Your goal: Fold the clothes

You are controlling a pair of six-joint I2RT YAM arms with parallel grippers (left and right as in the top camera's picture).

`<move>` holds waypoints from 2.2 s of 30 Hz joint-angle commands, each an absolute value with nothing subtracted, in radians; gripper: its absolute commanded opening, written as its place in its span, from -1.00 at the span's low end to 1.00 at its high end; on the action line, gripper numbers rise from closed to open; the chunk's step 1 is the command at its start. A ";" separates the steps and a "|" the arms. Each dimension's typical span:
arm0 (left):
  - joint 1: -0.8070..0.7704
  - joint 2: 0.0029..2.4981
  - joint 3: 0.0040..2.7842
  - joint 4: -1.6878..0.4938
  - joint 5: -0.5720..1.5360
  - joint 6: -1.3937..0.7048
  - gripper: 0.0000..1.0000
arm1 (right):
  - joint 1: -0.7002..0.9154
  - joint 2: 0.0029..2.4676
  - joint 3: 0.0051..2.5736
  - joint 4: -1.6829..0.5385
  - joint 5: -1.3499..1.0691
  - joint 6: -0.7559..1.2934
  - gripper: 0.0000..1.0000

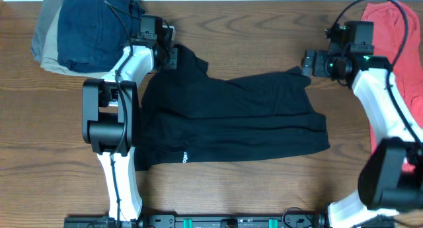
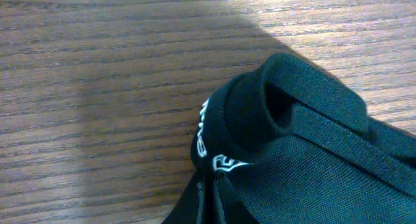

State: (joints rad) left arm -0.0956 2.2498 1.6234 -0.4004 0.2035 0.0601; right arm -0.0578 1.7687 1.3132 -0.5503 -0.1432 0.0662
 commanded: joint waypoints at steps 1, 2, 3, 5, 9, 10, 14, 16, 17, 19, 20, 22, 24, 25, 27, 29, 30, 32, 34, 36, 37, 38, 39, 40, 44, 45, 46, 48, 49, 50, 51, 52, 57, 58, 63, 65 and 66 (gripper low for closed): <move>-0.096 2.271 1.640 -0.407 0.199 0.063 -0.88 | -0.060 1.874 1.331 -0.511 -0.236 0.052 0.96; -0.096 2.271 1.640 -0.410 0.198 0.064 -0.88 | -0.060 1.901 1.338 -0.496 -0.241 0.056 0.95; -0.096 2.271 1.640 -0.410 0.199 0.063 -0.88 | -0.060 1.924 1.348 -0.491 -0.240 0.064 0.95; -0.096 2.271 1.640 -0.410 0.199 0.064 -0.88 | -0.060 1.973 1.373 -0.491 -0.242 0.079 0.93; -0.096 2.271 1.640 -0.410 0.199 0.063 -0.88 | -0.060 2.061 1.421 -0.514 -0.250 0.090 0.91; -0.096 2.271 1.640 -0.410 0.199 0.063 -0.88 | -0.060 2.075 1.427 -0.512 -0.252 0.092 0.90; -0.096 2.271 1.640 -0.410 0.199 0.063 -0.88 | -0.060 2.100 1.429 -0.491 -0.266 0.107 0.86; -0.096 2.271 1.640 -0.410 0.199 0.063 -0.88 | -0.060 2.107 1.429 -0.481 -0.286 0.120 0.78; -0.096 2.271 1.640 -0.409 0.199 0.063 -0.88 | -0.060 2.113 1.429 -0.476 -0.298 0.123 0.72; -0.096 2.271 1.640 -0.409 0.199 0.063 -0.88 | -0.059 2.126 1.429 -0.466 -0.300 0.143 0.67; -0.096 2.271 1.640 -0.409 0.199 0.063 -0.88 | -0.059 2.131 1.428 -0.463 -0.305 0.149 0.63; -0.096 2.271 1.640 -0.410 0.199 0.064 -0.88 | -0.057 2.147 1.428 -0.458 -0.308 0.162 0.57; -0.096 2.271 1.640 -0.410 0.198 0.063 -0.88 | -0.056 2.160 1.428 -0.458 -0.315 0.165 0.48; -0.096 2.271 1.640 -0.410 0.199 0.063 -0.88 | -0.055 2.167 1.428 -0.459 -0.319 0.165 0.42; -0.096 2.271 1.640 -0.410 0.199 0.064 -0.88 | -0.055 2.170 1.428 -0.461 -0.319 0.175 0.35; -0.096 2.271 1.640 -0.410 0.199 0.064 -0.88 | -0.055 2.170 1.428 -0.460 -0.319 0.179 0.05; -0.096 2.271 1.640 -0.410 0.199 0.063 -0.88 | -0.056 2.170 1.430 -0.460 -0.319 0.182 -0.25; -0.096 2.271 1.640 -0.410 0.199 0.064 -0.88 | -0.059 2.170 1.436 -0.463 -0.320 0.191 -0.49; -0.096 2.271 1.641 -0.409 0.199 0.064 -0.88 | -0.060 2.169 1.443 -0.465 -0.326 0.195 -0.59; -0.096 2.270 1.641 -0.409 0.199 0.063 -0.88 | -0.060 2.169 1.458 -0.483 -0.334 0.195 -0.78; -0.096 2.269 1.641 -0.410 0.199 0.063 -0.88 | -0.060 2.169 1.468 -0.495 -0.334 0.194 -0.87; -0.096 2.268 1.641 -0.410 0.199 0.063 -0.87 | -0.060 2.169 1.481 -0.512 -0.333 0.194 -0.98; -0.096 2.265 1.641 -0.410 0.199 0.063 -0.87 | -0.061 2.169 1.499 -0.535 -0.332 0.194 -0.98; -0.096 2.262 1.641 -0.410 0.199 0.063 -0.88 | -0.061 2.169 1.517 -0.554 -0.332 0.194 -0.98; -0.096 2.233 1.641 -0.418 0.199 0.063 -0.88 | -0.065 2.167 1.602 -0.638 -0.322 0.192 -0.98; -0.096 2.221 1.641 -0.423 0.199 0.063 -0.88 | -0.065 2.166 1.623 -0.654 -0.322 0.184 -0.98; -0.096 2.207 1.641 -0.428 0.199 0.063 -0.88 | -0.065 2.165 1.643 -0.673 -0.321 0.178 -0.98; -0.096 2.172 1.641 -0.437 0.199 0.063 -0.88 | -0.065 2.164 1.691 -0.719 -0.316 0.175 -0.98; -0.096 2.154 1.641 -0.441 0.199 0.063 -0.88 | -0.065 2.164 1.716 -0.742 -0.314 0.175 -0.98; -0.096 2.133 1.641 -0.448 0.199 0.063 -0.88 | -0.065 2.164 1.738 -0.763 -0.311 0.174 -0.98; -0.096 2.115 1.641 -0.455 0.199 0.063 -0.88 | -0.065 2.164 1.755 -0.779 -0.308 0.170 -0.98; -0.096 2.093 1.641 -0.463 0.199 0.063 -0.87 | -0.065 2.164 1.772 -0.796 -0.299 0.169 -0.98; -0.096 2.003 1.641 -0.501 0.199 0.063 -0.88 | -0.066 2.164 1.811 -0.844 -0.225 0.159 -0.98; -0.096 1.987 1.641 -0.514 0.199 0.063 -0.88 | -0.066 2.164 1.813 -0.850 -0.225 0.154 -0.98; -0.096 1.909 1.641 -0.600 0.199 0.063 -0.88 | -0.068 2.163 1.814 -0.877 -0.225 0.148 -0.98; -0.096 1.886 1.641 -0.644 0.199 0.063 -0.88 | -0.072 2.158 1.814 -0.891 -0.224 0.148 -0.98; -0.096 1.876 1.641 -0.666 0.199 0.063 -0.88 | -0.074 2.153 1.814 -0.898 -0.224 0.148 -0.98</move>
State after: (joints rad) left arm -0.0956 1.9072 1.6238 -0.6376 0.2039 0.0601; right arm -0.0608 2.1536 1.7897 -0.8871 -0.2413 0.1669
